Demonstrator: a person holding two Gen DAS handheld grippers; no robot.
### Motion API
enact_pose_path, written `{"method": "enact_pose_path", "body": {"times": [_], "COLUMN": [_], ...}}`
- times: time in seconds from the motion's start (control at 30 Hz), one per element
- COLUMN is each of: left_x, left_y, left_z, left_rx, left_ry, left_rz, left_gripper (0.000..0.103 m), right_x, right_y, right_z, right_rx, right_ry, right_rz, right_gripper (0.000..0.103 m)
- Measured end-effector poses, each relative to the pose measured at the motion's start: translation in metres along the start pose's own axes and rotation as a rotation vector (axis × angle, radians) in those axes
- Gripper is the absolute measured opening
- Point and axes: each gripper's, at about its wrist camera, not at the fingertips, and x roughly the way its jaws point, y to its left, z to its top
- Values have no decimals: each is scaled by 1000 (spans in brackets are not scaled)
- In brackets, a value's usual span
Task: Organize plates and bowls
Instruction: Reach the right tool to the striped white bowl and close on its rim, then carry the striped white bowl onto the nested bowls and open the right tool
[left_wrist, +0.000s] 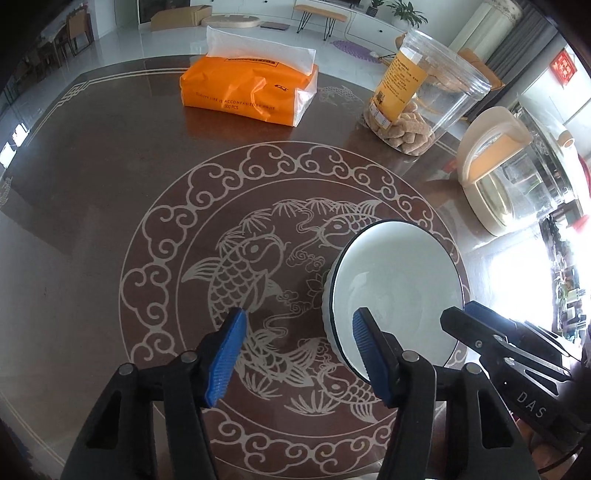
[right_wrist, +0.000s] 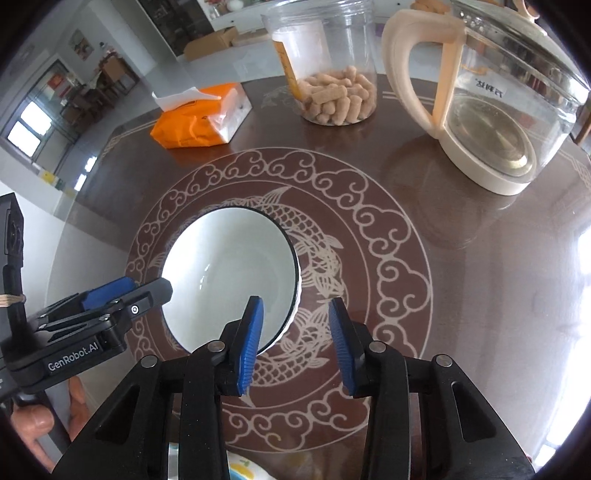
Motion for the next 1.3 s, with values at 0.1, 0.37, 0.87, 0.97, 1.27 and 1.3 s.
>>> {"method": "enact_pose_path", "body": {"times": [0.1,0.37,0.87,0.97,1.27,1.3], "left_x": [8,18,-86,-115,-137,-135], "left_y": [-2,-11,-30,-32,-25,-24], "left_z": [1,4,-64,-95,-182,-188], "left_rx": [3,-13,40,55,60,61], "left_ry": [26,39,-66,-89,-61,-57], "left_rz": [-22,-67,-120,-126,-138,-136], "left_gripper": [37,11,14,15,16,16], "right_x": [11,18,-61,-92,-138,-138], "right_y": [0,-5,7,17,40,42], "right_z": [1,1,-39,-59,-132,-138], "right_rx": [-8,25,-15,-45,-89,-90], "right_ry": [24,50,-14,-34,-41,-39], "right_rz": [-1,49,91,109,131,133], "right_gripper": [32,17,14,14,14,14]}}
